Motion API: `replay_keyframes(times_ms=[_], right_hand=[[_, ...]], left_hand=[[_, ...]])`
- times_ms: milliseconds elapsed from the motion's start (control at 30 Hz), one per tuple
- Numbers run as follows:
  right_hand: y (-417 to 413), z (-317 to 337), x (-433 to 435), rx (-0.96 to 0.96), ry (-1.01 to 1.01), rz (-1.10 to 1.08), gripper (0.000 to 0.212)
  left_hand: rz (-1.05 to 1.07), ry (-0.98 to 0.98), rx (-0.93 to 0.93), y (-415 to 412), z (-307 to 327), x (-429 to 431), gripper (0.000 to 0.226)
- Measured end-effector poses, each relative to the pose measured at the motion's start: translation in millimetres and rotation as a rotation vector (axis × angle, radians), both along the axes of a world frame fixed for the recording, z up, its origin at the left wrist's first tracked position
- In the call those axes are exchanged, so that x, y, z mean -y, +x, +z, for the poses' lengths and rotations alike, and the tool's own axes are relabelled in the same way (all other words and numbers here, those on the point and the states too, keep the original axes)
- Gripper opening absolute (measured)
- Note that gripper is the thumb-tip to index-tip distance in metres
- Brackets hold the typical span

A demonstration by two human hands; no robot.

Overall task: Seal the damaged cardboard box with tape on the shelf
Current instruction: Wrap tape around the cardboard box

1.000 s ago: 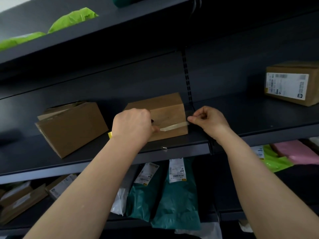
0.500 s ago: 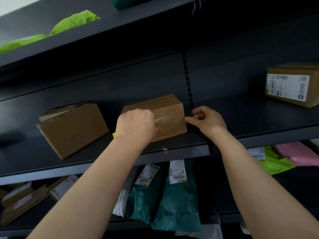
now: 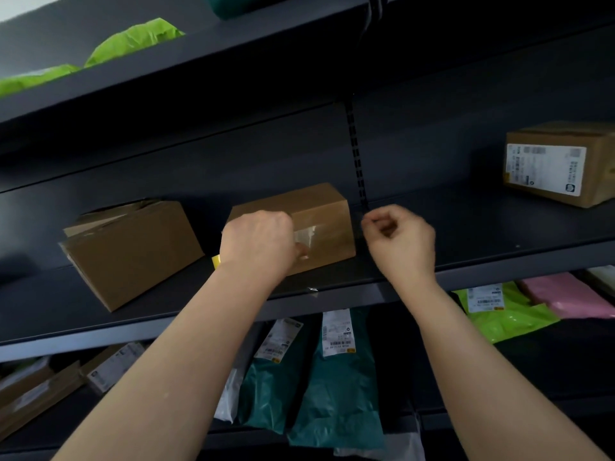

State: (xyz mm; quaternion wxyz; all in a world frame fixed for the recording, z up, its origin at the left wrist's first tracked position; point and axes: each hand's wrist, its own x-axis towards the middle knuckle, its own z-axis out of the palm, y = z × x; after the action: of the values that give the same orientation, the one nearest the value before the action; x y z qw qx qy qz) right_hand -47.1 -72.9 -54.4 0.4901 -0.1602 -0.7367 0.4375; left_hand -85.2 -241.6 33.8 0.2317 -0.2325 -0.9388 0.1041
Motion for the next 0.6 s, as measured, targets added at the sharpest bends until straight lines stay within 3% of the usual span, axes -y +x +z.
replay_keyframes(times_ms=[600], right_hand=[[-21.7,9.2,14.1,0.295,-0.164,0.309,0.061]], left_hand=[[-0.014,-0.003,-0.004,-4.1,-0.8,-1.6,0.045]])
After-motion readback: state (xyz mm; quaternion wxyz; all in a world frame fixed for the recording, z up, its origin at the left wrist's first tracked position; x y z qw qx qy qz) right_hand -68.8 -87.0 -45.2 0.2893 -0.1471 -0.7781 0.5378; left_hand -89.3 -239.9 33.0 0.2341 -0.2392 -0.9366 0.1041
